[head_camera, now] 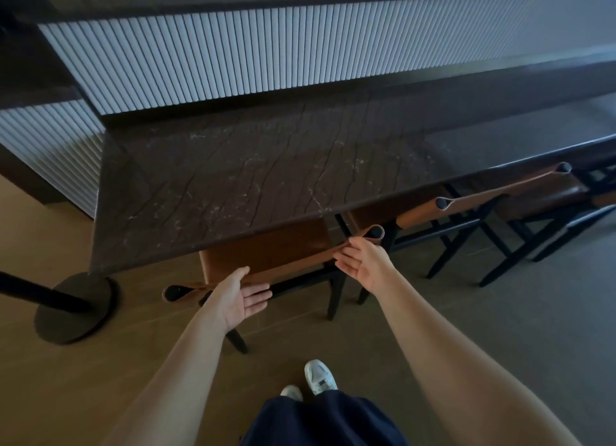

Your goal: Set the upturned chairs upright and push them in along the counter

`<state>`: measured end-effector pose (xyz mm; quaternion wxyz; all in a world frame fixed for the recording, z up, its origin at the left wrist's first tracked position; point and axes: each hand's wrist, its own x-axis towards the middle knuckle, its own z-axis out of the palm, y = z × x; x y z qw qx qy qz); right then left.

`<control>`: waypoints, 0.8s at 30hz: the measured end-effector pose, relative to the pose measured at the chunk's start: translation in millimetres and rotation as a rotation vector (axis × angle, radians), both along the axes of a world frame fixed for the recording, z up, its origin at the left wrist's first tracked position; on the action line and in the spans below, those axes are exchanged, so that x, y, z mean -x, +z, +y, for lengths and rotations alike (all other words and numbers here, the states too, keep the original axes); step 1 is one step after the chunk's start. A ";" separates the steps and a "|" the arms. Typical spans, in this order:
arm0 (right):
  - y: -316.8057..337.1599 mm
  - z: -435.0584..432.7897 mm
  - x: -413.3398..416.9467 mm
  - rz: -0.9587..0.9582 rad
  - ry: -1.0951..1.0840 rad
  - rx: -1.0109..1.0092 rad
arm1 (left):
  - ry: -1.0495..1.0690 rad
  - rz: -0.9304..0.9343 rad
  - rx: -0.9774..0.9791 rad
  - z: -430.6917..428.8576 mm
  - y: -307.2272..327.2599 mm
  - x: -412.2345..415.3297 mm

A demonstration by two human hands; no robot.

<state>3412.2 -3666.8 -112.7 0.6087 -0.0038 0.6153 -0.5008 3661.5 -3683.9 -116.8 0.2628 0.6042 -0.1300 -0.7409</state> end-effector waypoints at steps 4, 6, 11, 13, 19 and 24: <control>10.5 25.8 12.3 -0.071 -0.075 0.101 | -0.006 0.080 0.039 -3.4 11.0 7.9; 17.3 39.8 22.3 -0.077 -0.100 0.154 | -0.036 0.068 0.068 -1.2 19.3 15.9; 27.8 79.7 43.1 -0.068 -0.149 0.253 | -0.195 0.001 0.229 18.8 39.1 46.3; 32.6 99.0 52.0 -0.062 -0.189 0.289 | -0.212 -0.002 0.315 27.4 48.8 63.8; 52.7 175.6 83.4 0.026 -0.267 0.361 | -0.260 0.075 0.478 70.1 70.9 113.2; 67.9 263.8 110.9 0.101 -0.357 0.367 | -0.345 0.171 0.508 128.2 77.0 163.1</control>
